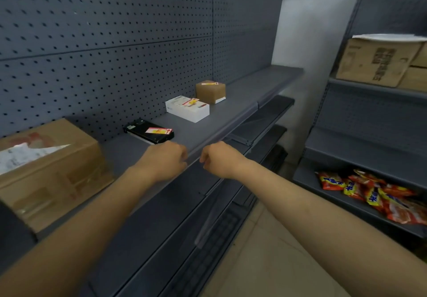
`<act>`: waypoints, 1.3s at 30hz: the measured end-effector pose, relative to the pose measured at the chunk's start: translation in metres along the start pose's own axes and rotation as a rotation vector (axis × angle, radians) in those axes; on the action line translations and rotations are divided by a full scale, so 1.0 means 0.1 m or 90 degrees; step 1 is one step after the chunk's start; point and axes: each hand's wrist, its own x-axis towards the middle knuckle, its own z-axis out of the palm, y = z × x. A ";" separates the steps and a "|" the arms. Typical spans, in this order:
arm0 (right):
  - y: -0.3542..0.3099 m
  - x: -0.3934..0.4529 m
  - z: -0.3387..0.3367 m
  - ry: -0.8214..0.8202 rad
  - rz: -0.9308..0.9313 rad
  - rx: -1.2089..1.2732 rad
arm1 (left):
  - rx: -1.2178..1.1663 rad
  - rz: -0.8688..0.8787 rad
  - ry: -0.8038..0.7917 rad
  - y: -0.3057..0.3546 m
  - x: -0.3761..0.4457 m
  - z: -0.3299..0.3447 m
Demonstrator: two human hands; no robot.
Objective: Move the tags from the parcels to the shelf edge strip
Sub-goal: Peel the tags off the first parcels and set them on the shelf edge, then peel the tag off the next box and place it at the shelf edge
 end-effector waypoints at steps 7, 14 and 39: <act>0.43 0.89 -0.15 -0.037 -0.081 -0.001 | 0.108 -0.098 0.000 -0.11 0.74 0.16; 0.38 1.62 -0.24 -0.066 -0.194 0.003 | 0.064 -0.263 -0.002 -0.51 0.98 0.15; -0.18 3.35 0.16 -0.207 -0.223 -0.025 | 0.038 -0.443 -0.025 -1.53 1.50 0.25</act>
